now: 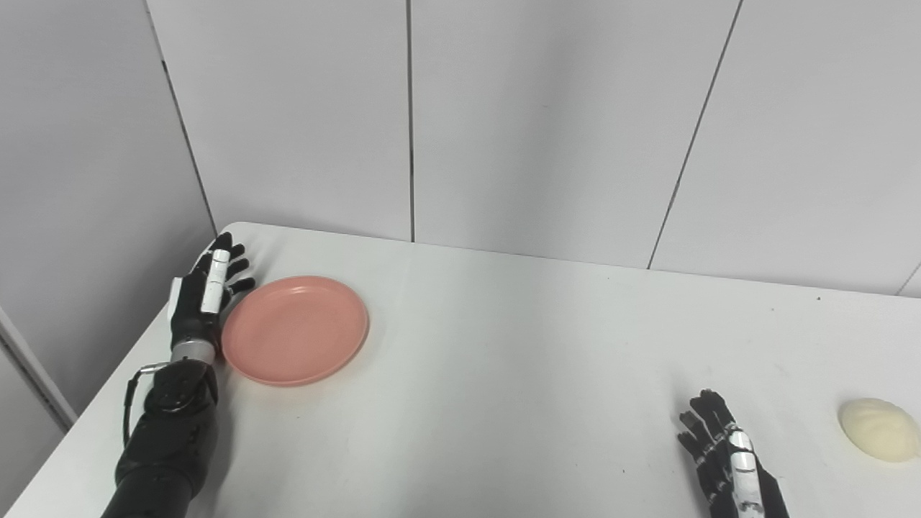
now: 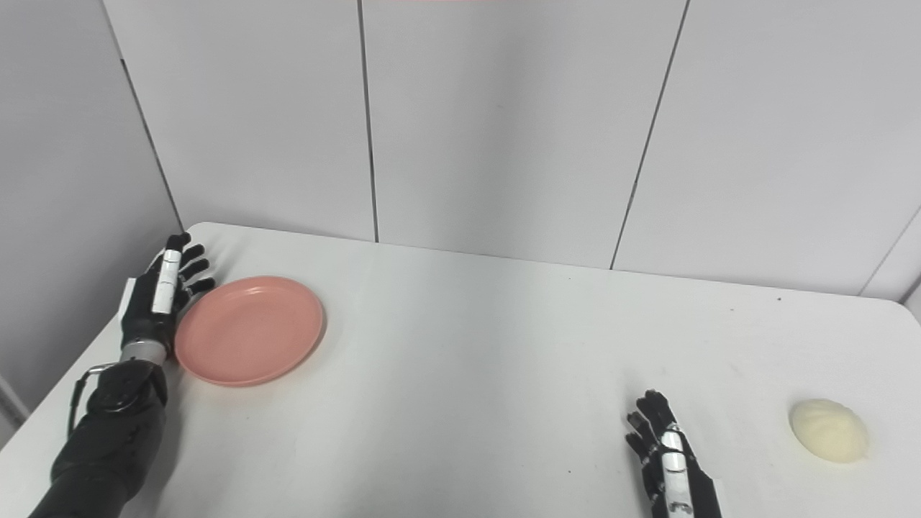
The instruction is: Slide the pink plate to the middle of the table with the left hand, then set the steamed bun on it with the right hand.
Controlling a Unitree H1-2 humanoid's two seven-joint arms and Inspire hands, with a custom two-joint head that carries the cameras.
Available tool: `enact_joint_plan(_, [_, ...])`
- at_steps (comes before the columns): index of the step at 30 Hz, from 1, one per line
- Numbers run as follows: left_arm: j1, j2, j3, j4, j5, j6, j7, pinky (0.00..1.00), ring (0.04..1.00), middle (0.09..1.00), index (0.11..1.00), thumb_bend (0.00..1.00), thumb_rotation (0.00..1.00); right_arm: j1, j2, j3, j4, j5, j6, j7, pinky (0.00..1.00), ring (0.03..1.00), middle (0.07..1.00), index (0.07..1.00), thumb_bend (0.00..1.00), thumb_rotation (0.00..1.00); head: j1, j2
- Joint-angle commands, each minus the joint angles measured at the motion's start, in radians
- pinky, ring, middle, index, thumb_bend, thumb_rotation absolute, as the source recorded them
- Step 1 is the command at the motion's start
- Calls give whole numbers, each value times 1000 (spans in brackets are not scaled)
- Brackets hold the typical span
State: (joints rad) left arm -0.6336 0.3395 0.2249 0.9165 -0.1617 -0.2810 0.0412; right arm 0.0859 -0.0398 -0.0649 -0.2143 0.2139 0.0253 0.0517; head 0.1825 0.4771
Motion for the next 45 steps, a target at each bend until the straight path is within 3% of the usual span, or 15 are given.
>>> enact_joint_plan(1, [-6, -1, -12, -28, 10, 15, -11, 721, 843, 859, 848, 949, 894, -12, 4, 1, -30, 0, -3, 1, 912, 893, 906, 884, 676, 889, 0, 4])
enact_joint_plan(16, [68, -103, -14, -232, -53, 89, -76, 712, 830, 856, 859, 981, 886, -16, 2, 4, -35, 9, 3, -4, 923, 902, 913, 890, 680, 878, -4, 12])
enact_joint_plan(27, [107, -173, -74, -345, -35, 142, -95, 741, 853, 861, 873, 976, 875, -13, 12, 19, -52, -14, 5, -14, 894, 882, 897, 878, 693, 886, -55, 27])
enact_joint_plan(37, [118, -258, -127, -369, 79, 148, 8, 766, 864, 856, 863, 944, 894, -14, 29, 38, -45, -37, -3, -23, 883, 876, 887, 867, 743, 859, -127, 42])
enact_joint_plan(45, [119, -340, -173, -362, 110, 148, 20, 778, 860, 867, 888, 917, 909, -14, 45, 50, -42, -67, -13, -30, 873, 871, 880, 859, 766, 867, -167, 49])
